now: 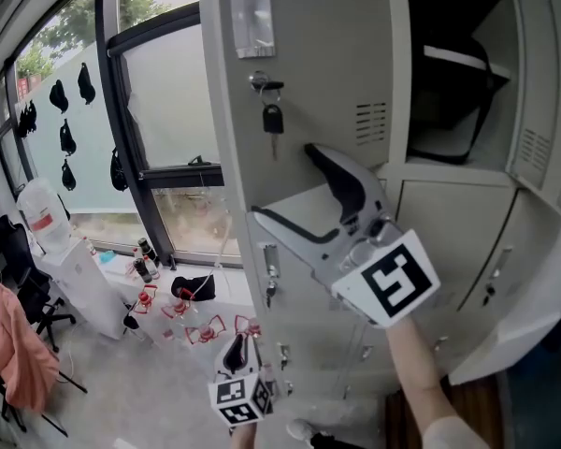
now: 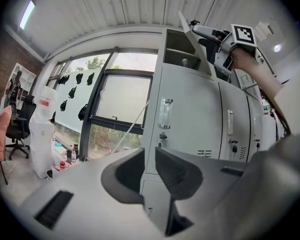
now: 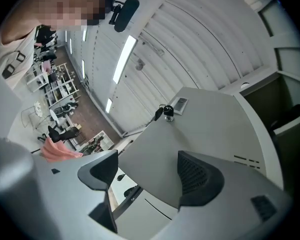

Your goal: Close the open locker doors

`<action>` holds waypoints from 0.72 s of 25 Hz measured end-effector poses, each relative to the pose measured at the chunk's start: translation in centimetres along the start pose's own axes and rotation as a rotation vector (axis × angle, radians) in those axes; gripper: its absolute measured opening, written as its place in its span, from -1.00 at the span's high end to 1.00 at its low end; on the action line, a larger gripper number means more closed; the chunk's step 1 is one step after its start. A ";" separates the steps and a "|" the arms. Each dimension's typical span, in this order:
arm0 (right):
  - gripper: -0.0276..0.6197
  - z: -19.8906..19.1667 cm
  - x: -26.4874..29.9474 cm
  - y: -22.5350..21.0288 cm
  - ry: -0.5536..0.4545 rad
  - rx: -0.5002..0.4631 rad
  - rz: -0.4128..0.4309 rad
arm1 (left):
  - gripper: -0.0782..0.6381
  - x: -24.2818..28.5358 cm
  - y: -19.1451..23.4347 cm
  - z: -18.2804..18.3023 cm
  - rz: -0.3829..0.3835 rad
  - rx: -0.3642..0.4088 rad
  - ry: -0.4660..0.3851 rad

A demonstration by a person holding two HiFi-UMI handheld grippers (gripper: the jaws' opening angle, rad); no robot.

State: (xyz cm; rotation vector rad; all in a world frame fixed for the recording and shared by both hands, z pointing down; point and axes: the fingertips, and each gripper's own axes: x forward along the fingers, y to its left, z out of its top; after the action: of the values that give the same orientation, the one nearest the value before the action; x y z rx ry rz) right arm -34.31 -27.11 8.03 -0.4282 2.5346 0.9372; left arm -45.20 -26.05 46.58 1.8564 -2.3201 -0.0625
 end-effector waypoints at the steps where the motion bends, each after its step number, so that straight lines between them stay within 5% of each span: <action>1: -0.24 -0.2 0.3 0.1 0.005 -0.023 -0.003 | 0.64 0.1 0.3 0.1 0.004 -0.007 -0.001; 11: -0.24 -1.9 3.0 -3.0 0.030 -0.129 -0.156 | 0.64 2.9 3.0 1.4 0.010 0.023 -0.012; 18: -0.24 -4.4 3.8 -5.9 0.173 -0.299 -0.258 | 0.64 5.4 3.2 1.7 -0.022 0.017 -0.005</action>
State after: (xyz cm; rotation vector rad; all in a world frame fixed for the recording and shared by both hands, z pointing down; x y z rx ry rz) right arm -36.36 -34.88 6.02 -0.9378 2.4115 1.2240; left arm -49.71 -30.66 45.87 1.8916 -2.3114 -0.0507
